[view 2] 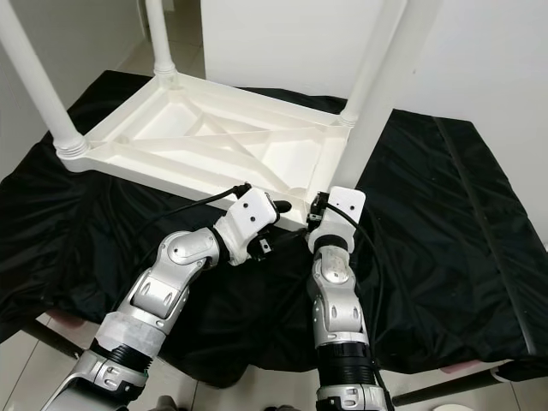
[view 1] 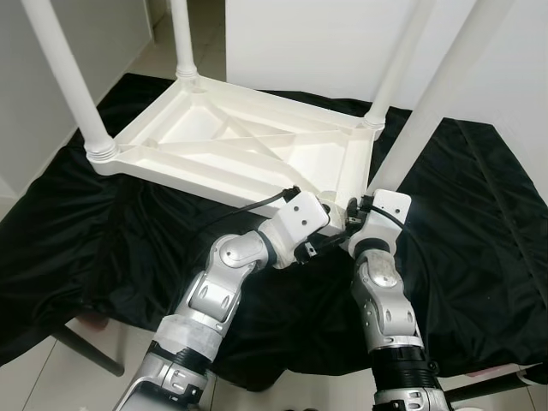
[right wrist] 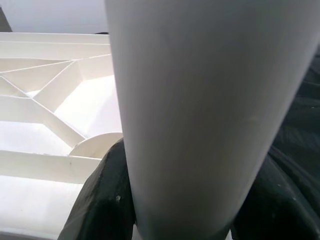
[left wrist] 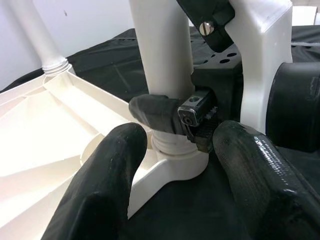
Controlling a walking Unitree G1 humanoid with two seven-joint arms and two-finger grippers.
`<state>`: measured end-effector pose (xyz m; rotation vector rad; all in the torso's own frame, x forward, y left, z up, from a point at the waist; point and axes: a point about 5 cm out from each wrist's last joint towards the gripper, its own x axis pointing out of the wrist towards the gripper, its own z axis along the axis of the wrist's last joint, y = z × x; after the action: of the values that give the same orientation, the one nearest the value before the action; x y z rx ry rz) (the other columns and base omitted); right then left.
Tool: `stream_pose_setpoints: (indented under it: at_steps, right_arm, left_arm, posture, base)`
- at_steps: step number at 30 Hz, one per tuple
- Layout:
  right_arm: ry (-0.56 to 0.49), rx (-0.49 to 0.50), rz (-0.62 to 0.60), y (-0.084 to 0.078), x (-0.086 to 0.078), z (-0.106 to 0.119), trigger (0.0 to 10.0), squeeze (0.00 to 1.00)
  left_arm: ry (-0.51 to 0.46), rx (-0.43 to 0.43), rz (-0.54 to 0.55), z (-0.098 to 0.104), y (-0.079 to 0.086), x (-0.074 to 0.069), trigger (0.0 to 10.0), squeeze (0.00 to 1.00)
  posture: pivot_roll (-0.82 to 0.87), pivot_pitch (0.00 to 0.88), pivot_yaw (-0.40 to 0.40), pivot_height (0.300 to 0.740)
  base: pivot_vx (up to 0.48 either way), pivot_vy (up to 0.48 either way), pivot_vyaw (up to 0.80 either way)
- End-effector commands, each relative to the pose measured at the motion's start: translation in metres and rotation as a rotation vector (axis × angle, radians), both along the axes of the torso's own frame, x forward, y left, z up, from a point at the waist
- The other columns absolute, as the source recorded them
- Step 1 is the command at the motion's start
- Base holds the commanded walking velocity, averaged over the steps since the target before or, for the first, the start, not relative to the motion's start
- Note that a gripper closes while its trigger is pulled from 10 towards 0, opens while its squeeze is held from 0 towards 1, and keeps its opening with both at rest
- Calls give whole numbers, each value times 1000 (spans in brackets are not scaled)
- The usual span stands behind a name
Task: Building children table
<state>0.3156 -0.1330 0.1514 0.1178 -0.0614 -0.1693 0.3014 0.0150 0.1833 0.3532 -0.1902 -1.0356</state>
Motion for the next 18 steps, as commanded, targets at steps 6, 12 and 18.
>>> stream_pose_setpoints:
  at_steps: [6,12,18]
  right_arm:
    - [34,34,26,-9,-8,-13,10000,1000]
    - [-22,-31,184,-42,-16,-3,10000,1000]
    - [-60,-143,362,-64,-18,5,10000,0]
  left_arm:
    - [-12,-19,100,-3,1,4,10000,0]
    - [-18,-10,105,-4,1,5,10000,0]
    - [-17,-12,93,-4,-1,4,10000,0]
  posture:
    - [-15,53,-51,740]
    - [-25,48,-45,740]
    - [-30,49,-37,740]
  base:
    - [0,0,0]
    - [0,0,0]
    - [0,0,0]
